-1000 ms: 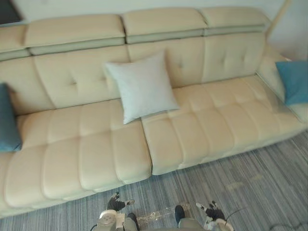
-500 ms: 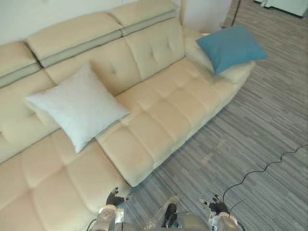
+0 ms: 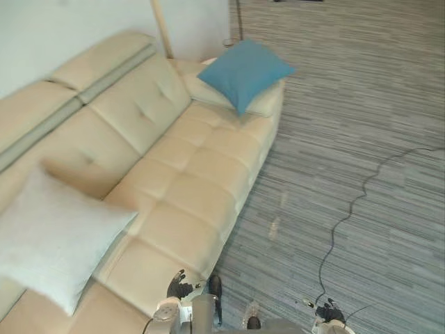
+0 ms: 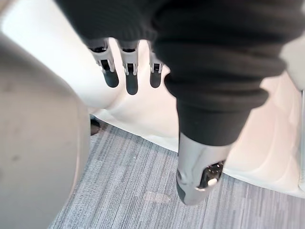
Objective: Pick up cushions and gather them together orderly.
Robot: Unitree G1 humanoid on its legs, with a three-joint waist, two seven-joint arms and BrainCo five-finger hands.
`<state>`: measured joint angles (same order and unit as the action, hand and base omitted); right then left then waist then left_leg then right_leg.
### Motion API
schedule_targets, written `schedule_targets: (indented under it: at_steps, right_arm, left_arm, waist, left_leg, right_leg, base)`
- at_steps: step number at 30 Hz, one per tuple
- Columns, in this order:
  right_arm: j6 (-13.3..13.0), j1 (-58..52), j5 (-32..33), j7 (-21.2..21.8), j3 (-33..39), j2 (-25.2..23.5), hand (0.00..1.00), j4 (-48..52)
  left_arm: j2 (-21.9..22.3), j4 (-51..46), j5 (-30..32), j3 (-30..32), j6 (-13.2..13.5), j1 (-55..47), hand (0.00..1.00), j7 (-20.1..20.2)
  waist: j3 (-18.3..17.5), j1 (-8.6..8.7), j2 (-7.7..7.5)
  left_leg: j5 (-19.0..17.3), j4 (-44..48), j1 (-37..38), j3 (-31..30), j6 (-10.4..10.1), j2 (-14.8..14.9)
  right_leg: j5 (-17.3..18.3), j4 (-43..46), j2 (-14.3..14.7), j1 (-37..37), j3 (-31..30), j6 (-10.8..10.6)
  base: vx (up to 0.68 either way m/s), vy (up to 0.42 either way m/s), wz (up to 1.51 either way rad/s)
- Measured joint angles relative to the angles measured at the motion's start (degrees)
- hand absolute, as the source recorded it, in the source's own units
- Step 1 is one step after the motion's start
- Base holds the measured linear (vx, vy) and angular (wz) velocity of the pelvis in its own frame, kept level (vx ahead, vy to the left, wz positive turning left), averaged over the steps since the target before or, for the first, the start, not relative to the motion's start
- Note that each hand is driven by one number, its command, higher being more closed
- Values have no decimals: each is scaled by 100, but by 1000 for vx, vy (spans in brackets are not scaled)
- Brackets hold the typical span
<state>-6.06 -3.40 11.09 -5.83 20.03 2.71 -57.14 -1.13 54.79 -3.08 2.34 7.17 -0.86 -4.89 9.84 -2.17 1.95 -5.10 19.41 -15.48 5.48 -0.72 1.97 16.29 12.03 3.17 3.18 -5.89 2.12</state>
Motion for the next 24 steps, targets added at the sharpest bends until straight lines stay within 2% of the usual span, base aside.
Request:
schedule_targets:
  at_steps: [2, 3, 5, 6, 7, 9, 10, 12, 14, 15, 16, 17, 19, 20, 21, 22, 23, 24]
  right_arm:
    - [6, -6, -42, 10, 6, -8, 0, -28]
    - [3, -1, -114, 15, 7, -12, 0, -8]
    - [3, -29, -120, 27, 1, -28, 0, -7]
    - [4, -8, -119, 29, 0, -33, 0, -13]
    - [6, 1, -117, 30, 1, -28, 0, -14]
    - [5, 17, -115, 29, -16, -18, 0, -13]
    - [3, 71, -114, 28, -56, -17, 0, -12]
    - [-1, 207, -116, 28, -129, -17, 0, -8]
    - [-2, 277, -117, 23, -130, 31, 0, -2]
    - [-10, 225, -121, 21, -136, 43, 0, -3]
    - [-9, 184, -112, 26, -114, 177, 0, -31]
    - [-8, 193, -122, 10, -107, 247, 0, -25]
    - [-13, 206, -120, 12, -81, 400, 0, -17]
    - [-13, 200, -120, 12, -36, 416, 0, -32]
    - [-12, 160, -106, 5, 4, 425, 0, -58]
    - [-13, 92, -106, 3, -12, 429, 0, -57]
    - [-14, 59, -105, -1, -52, 429, 0, -58]
    - [-14, 29, -96, -2, -66, 413, 0, -59]
  left_arm:
    - [-25, 45, -48, 4, -3, -5, 0, -1]
    - [-25, 103, -61, -3, -10, -6, 0, -1]
    - [-53, 142, -92, -153, -18, -24, 0, -2]
    - [-73, 164, -120, -230, -21, -16, 0, -5]
    - [-102, 226, -162, -355, -29, 21, 0, -5]
    - [-163, 224, -170, -464, -26, 7, 0, -12]
    - [-168, 223, -186, -467, -26, 2, 0, -16]
    - [-265, 218, -223, -518, -20, 4, 0, -26]
    - [-279, 222, -224, -573, -20, 9, 0, -38]
    - [-283, 240, -213, -596, -14, -23, 0, -37]
    - [-200, 413, -197, -607, -25, 22, 0, -38]
    - [-132, 443, -192, -601, -23, 23, 0, -23]
    - [16, 450, -154, -603, -21, 79, 0, -21]
    - [42, 446, -154, -601, -18, 135, 0, -20]
    - [53, 437, -154, -594, -11, 209, 0, -4]
    - [52, 424, -154, -563, -8, 220, 0, 3]
    - [48, 421, -156, -559, -6, 203, 0, 3]
    - [50, 419, -156, -559, -6, 188, 0, 6]
  waist:
    - [-77, -56, -42]
    - [-79, -93, -46]
    - [-95, 6, -64]
    - [-89, 29, -58]
    - [-84, 40, -49]
    - [-61, 92, 5]
    - [-42, 103, 47]
    - [-12, 176, 118]
    - [-4, 218, 112]
    - [-23, 218, 37]
    - [-7, 229, 162]
    - [-50, 228, 242]
    - [-60, 338, 290]
    - [-60, 358, 304]
    - [-44, 382, 296]
    - [-22, 409, 273]
    - [19, 392, 224]
    - [47, 389, 227]
  left_leg:
    - [-444, 327, 83, 334, 87, -4]
    - [-607, 322, 299, 504, 158, -50]
    - [-792, 153, 696, 623, 254, -195]
    - [-844, 83, 872, 654, 279, -234]
    - [-857, -94, 1168, 678, 276, -261]
    - [-856, -456, 1632, 757, 274, -167]
    - [-854, -580, 1813, 836, 271, -68]
    - [-857, -685, 2006, 962, 256, 131]
    - [-955, -817, 2259, 1037, -38, 298]
    - [-996, -860, 2383, 1066, -162, 220]
    - [-1095, -863, 2534, 1007, -325, 326]
    - [-1061, -827, 2556, 998, -382, 401]
    - [-879, -371, 2447, 805, -667, 530]
    - [-826, -4, 2326, 740, -749, 626]
    - [-618, 845, 2047, 546, -803, 789]
    - [-164, 1790, 1689, 381, -696, 908]
    - [31, 2427, 1450, 313, -591, 1006]
    - [-179, 3327, 1087, 356, -328, 1145]
  right_leg:
    - [132, 439, -127, -44, -170, -154]
    - [246, 1136, -200, -249, -209, -353]
    - [241, 2732, -386, -848, -12, -1092]
    - [260, 3336, -505, -1127, 185, -1097]
    - [355, 3764, -711, -1370, 521, -923]
    - [518, 3615, -1019, -1564, 1217, -619]
    - [547, 3333, -1117, -1668, 1547, -557]
    - [318, 2388, -1233, -1971, 2113, -482]
    - [-423, 1361, -1213, -2248, 2281, -443]
    - [-1133, 920, -1246, -2265, 2267, -287]
    - [-1350, 1170, -1169, -2271, 2268, 62]
    - [-1216, 1288, -1113, -2306, 2259, 97]
    - [-782, 1512, -1050, -2278, 2288, 225]
    - [-698, 1489, -1002, -2185, 2328, 266]
    - [-585, 1379, -891, -1926, 2357, 302]
    - [-512, 1246, -819, -1619, 2365, 328]
    - [-474, 1114, -768, -1398, 2343, 379]
    - [-383, 916, -648, -1080, 2246, 514]
  base:
    - [442, 184, -93]
    - [420, 172, -72]
    - [378, 144, -35]
    - [375, 90, -13]
    - [442, 71, -13]
    - [352, 2, -16]
    - [332, -60, -27]
    - [327, -113, -26]
    - [399, -233, -17]
    - [409, -234, -23]
    - [443, -239, -31]
    - [440, -281, -33]
    - [394, -280, -8]
    - [328, -275, 6]
    - [362, -309, -1]
    - [279, -224, -10]
    - [251, -172, -29]
    - [249, -136, -47]
